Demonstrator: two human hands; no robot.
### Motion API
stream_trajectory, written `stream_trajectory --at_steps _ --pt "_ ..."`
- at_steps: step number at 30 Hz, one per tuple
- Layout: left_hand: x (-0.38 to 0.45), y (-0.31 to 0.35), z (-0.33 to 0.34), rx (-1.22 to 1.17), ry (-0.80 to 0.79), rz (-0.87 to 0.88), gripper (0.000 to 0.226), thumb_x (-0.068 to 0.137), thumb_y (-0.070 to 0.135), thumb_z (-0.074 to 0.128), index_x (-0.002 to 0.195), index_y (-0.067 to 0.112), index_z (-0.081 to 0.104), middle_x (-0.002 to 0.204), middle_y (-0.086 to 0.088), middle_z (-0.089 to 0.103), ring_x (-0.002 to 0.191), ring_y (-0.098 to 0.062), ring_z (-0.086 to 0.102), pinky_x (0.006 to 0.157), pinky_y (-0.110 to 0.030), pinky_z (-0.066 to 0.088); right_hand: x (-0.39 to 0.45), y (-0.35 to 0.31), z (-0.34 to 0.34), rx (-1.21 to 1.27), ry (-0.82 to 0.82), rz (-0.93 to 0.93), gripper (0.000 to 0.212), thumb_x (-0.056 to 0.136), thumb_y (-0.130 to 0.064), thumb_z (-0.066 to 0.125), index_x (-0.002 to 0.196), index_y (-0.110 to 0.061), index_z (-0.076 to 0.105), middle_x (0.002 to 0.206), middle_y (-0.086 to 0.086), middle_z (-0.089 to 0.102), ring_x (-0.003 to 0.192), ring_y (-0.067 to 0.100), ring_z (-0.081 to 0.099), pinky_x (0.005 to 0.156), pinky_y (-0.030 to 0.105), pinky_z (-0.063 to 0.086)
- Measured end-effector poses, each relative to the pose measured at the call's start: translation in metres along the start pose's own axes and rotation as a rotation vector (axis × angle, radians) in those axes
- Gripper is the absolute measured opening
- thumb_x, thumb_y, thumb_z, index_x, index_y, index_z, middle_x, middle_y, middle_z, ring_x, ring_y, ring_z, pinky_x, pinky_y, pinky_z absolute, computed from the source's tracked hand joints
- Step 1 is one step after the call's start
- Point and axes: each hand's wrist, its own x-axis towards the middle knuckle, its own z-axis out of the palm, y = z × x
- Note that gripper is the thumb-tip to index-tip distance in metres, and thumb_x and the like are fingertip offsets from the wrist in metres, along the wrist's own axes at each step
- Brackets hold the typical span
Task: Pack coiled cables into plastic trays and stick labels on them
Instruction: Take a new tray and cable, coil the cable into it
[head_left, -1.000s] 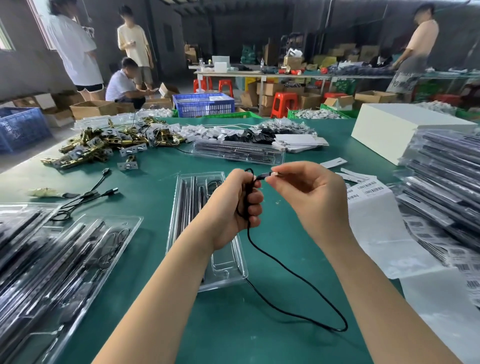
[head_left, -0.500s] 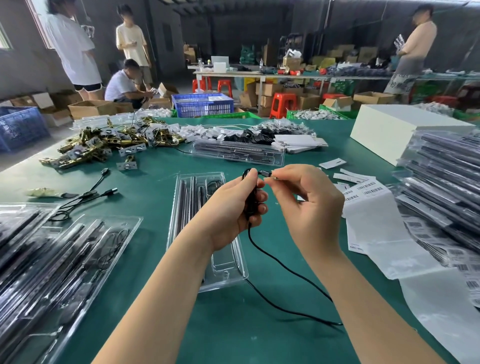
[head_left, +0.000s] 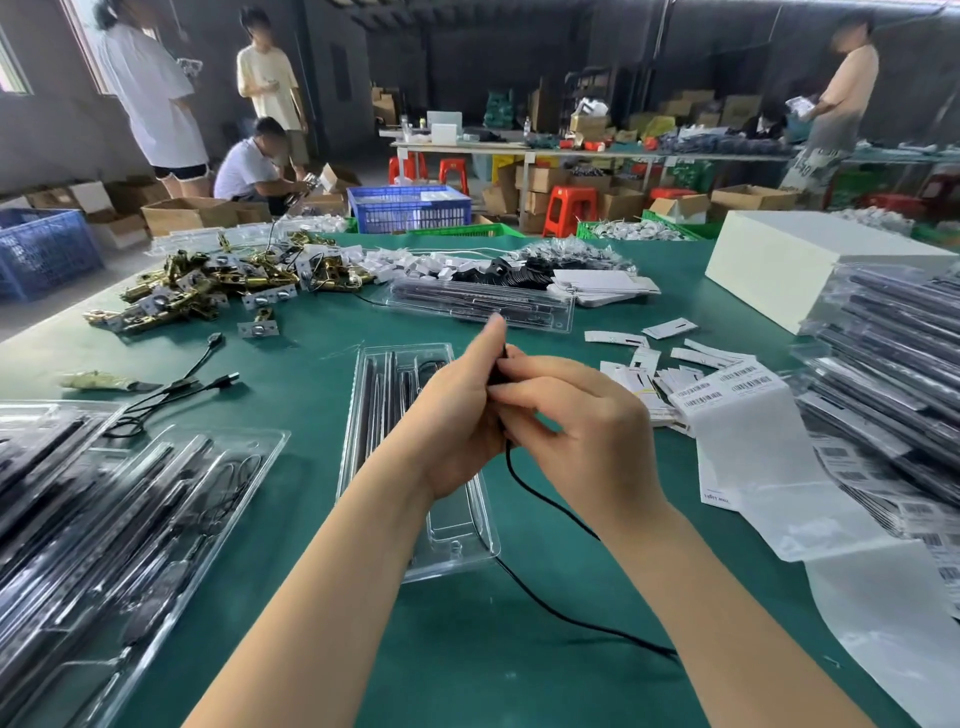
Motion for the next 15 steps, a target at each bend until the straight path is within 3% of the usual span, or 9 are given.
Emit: stream_trajectory --at_steps 3,5,7,8,10,12,15 --pt "0.001 0.000 -0.001 0.033 0.136 0.115 0.031 0.101 0.034 0.045 0.077 0.015 0.049 0.062 -0.002 0.050 0.053 -0.014 0.048 0.049 -0.023 0.041 0.003 -0.003 0.002 0.100 -0.164 0.126 0.026 0.075 -0.015 0.080 0.099 -0.016 0.069 0.114 -0.007 0.063 0.104 0.006 0.061 0.087 0.031 0.051" --pt "0.002 0.001 -0.001 -0.017 0.217 0.142 0.028 0.100 0.035 0.046 0.081 0.015 0.048 0.067 -0.002 0.057 0.053 -0.012 0.058 0.051 -0.023 0.048 0.001 -0.008 0.003 0.227 -0.351 0.444 0.055 0.074 -0.029 0.080 0.117 -0.026 0.045 0.121 -0.012 0.037 0.100 -0.002 0.054 0.084 0.018 0.047" --pt "0.005 0.003 -0.004 -0.123 0.284 0.171 0.026 0.100 0.035 0.047 0.083 0.015 0.048 0.067 0.001 0.060 0.053 -0.009 0.060 0.053 -0.022 0.052 -0.003 -0.003 0.000 0.196 -0.670 0.745 0.075 0.073 -0.047 0.077 0.125 -0.038 0.024 0.122 -0.013 0.024 0.093 0.002 0.057 0.080 0.017 0.045" --pt "0.005 0.006 -0.007 -0.180 0.290 0.193 0.026 0.100 0.034 0.047 0.082 0.016 0.048 0.062 0.003 0.056 0.050 -0.007 0.056 0.053 -0.022 0.052 -0.004 0.002 -0.006 0.175 -0.838 0.828 0.074 0.075 -0.049 0.075 0.127 -0.038 0.024 0.124 -0.006 0.031 0.087 0.006 0.058 0.076 0.020 0.046" --pt "0.006 0.011 -0.017 -0.222 0.283 0.225 0.027 0.100 0.035 0.046 0.079 0.018 0.045 0.056 0.007 0.046 0.046 -0.005 0.045 0.051 -0.021 0.050 -0.002 0.017 -0.020 0.252 -1.027 0.916 0.042 0.085 -0.040 0.070 0.118 -0.027 0.047 0.103 -0.002 0.060 0.063 0.008 0.058 0.062 0.022 0.045" --pt "0.005 0.013 -0.028 -0.056 0.281 0.233 0.027 0.101 0.035 0.045 0.079 0.020 0.042 0.056 0.008 0.039 0.044 -0.005 0.038 0.051 -0.022 0.047 0.002 0.030 -0.035 0.314 -0.962 0.995 0.014 0.087 -0.035 0.069 0.094 -0.023 0.066 0.067 -0.006 0.064 0.048 0.011 0.045 0.049 0.025 0.039" --pt "0.005 0.009 -0.037 0.553 0.192 0.261 0.025 0.101 0.034 0.044 0.083 0.016 0.043 0.064 0.006 0.042 0.046 -0.004 0.041 0.054 -0.024 0.050 0.007 0.043 -0.051 0.363 -0.753 1.111 0.014 0.084 -0.033 0.073 0.085 -0.019 0.070 0.053 -0.008 0.051 0.043 0.008 0.035 0.043 0.020 0.030"
